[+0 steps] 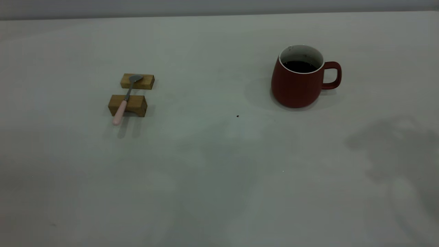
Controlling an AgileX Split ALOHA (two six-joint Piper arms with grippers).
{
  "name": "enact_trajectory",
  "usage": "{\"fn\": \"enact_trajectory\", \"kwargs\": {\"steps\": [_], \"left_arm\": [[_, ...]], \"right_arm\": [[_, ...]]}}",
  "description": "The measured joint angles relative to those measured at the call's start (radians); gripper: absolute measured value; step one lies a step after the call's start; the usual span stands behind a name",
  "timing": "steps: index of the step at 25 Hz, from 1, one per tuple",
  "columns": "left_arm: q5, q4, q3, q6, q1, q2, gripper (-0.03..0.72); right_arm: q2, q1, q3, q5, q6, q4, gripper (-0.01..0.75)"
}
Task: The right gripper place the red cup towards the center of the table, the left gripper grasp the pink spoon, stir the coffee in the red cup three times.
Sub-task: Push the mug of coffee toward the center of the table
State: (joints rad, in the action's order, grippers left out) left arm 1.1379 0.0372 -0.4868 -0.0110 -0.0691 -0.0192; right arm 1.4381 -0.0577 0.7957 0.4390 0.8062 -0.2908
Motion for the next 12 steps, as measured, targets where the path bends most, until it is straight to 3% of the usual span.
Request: {"fn": "enact_trajectory", "kwargs": {"steps": [6, 12], "left_arm": [[0.0, 0.0, 0.0, 0.0, 0.0, 0.0, 0.459], [0.0, 0.0, 0.0, 0.0, 0.0, 0.0, 0.459]], "right_arm": [[0.321, -0.054, 0.159, -0.082, 0.412, -0.195, 0.591], [0.572, -0.001, 0.317, -0.044, 0.802, -0.334, 0.591]]}}
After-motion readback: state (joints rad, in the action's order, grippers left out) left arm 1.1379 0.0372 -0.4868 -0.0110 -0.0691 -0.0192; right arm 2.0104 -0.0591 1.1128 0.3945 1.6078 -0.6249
